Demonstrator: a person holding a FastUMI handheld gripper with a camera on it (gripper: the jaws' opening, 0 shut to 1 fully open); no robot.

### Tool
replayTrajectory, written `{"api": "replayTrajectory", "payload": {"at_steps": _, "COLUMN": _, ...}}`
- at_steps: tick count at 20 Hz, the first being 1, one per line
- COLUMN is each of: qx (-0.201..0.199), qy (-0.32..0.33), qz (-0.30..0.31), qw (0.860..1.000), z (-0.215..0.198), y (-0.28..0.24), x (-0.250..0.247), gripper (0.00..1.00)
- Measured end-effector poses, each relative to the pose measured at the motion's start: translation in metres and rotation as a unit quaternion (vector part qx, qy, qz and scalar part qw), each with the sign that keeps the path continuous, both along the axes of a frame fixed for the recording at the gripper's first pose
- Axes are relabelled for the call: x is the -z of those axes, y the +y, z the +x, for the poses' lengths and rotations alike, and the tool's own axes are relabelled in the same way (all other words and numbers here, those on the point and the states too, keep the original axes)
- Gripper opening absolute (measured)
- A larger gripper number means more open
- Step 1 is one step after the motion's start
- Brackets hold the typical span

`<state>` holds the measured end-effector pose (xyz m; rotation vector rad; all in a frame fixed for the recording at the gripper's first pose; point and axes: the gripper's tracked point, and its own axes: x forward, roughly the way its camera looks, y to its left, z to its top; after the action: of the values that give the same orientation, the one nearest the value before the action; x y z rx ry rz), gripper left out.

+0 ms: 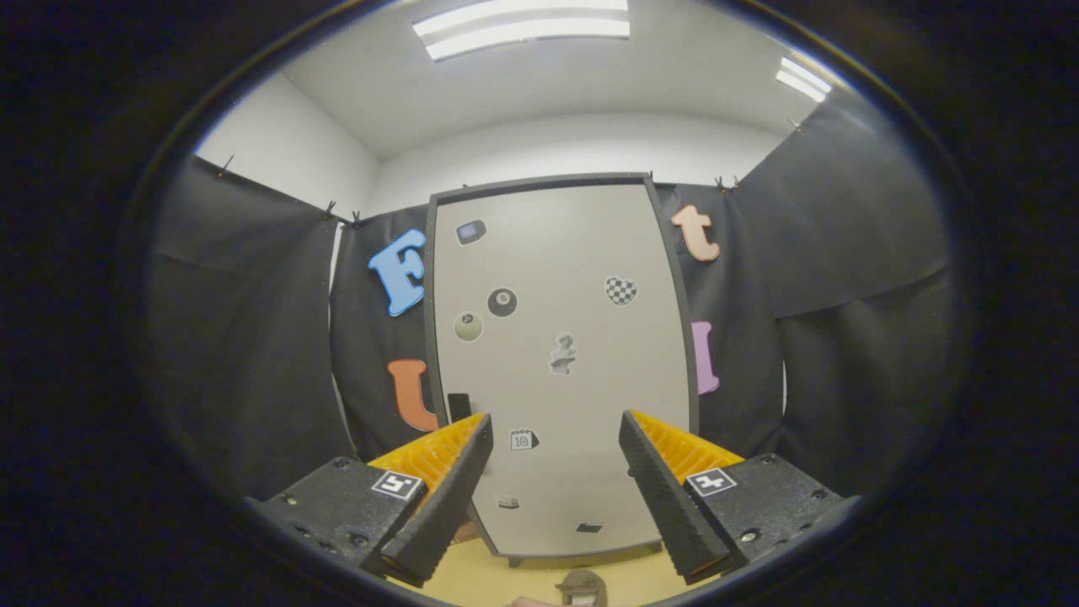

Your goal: Open the shoe cabinet door, grab the shoes and put them into the shoe cabinet, then close the shoe cabinet door.

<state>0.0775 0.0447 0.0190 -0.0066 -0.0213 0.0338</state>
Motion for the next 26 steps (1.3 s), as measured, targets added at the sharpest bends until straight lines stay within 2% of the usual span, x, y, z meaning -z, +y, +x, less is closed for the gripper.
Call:
{"api": "replayTrajectory", "payload": {"at_steps": 3, "qx": -0.01, "qy": 0.01, "qz": -0.013, "qw": 1.0, "z": 0.037, "y": 0.015, "x": 0.008, "gripper": 0.99}}
{"api": "replayTrajectory", "payload": {"at_steps": 10, "qx": -0.066, "qy": 0.04, "qz": -0.013, "qw": 0.997, "z": 0.107, "y": 0.076, "x": 0.047, "gripper": 0.99}}
{"api": "replayTrajectory", "payload": {"at_steps": 16, "qx": -0.041, "qy": 0.072, "qz": -0.036, "qw": 0.996, "z": 0.16, "y": 0.102, "x": 0.086, "gripper": 0.93}}
{"api": "replayTrajectory", "payload": {"at_steps": 18, "qx": -0.024, "qy": 0.077, "qz": -0.037, "qw": 0.996, "z": 0.175, "y": 0.102, "x": 0.094, "gripper": 0.83}}
{"api": "replayTrajectory", "payload": {"at_steps": 21, "qx": -0.031, "qy": 0.08, "qz": -0.03, "qw": 0.996, "z": 0.184, "y": 0.107, "x": 0.098, "gripper": 0.41}}
{"api": "replayTrajectory", "payload": {"at_steps": 23, "qx": -0.026, "qy": 0.084, "qz": -0.035, "qw": 0.995, "z": 0.182, "y": 0.104, "x": 0.099, "gripper": 0.4}}
{"api": "replayTrajectory", "payload": {"at_steps": 24, "qx": -0.03, "qy": 0.09, "qz": -0.016, "qw": 0.995, "z": 0.182, "y": 0.105, "x": 0.102, "gripper": 0.38}}
{"api": "replayTrajectory", "payload": {"at_steps": 26, "qx": -0.053, "qy": 0.096, "qz": -0.018, "qw": 0.994, "z": 0.179, "y": 0.105, "x": 0.102, "gripper": 0.36}}
